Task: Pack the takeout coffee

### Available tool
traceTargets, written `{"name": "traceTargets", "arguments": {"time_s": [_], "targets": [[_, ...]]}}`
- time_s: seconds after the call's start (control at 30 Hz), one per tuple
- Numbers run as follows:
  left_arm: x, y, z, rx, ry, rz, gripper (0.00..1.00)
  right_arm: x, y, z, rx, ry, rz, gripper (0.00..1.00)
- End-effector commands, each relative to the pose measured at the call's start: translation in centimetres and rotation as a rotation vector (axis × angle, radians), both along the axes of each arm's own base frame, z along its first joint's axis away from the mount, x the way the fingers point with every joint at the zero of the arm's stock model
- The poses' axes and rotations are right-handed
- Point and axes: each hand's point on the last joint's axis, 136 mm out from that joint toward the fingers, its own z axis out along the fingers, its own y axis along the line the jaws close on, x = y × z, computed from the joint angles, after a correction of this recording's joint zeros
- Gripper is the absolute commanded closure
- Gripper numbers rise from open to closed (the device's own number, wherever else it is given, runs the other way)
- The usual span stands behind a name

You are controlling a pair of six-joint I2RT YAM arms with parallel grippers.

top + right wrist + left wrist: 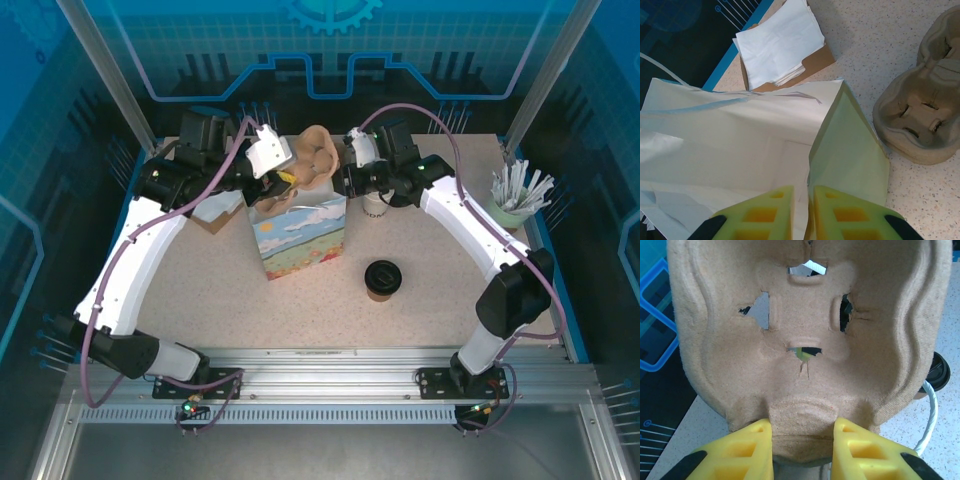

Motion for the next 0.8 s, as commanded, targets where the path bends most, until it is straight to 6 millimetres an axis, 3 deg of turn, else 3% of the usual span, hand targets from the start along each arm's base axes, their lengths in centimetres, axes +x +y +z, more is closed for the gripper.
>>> {"name": "traceTargets", "arguments": {"time_s": [0.0,0.77], "targets": [[0.1,-0.3,-0.8,0.013,-0.008,-0.049,0.74,-0.2,0.7,0.9,0.001,-0.02,0.022,0.82],[2.6,0.3,-3.3,0.007,-0.005,-0.052,0.74,-0.3,0.8,1.0,0.011,-0.016,0.029,0.83]]}}
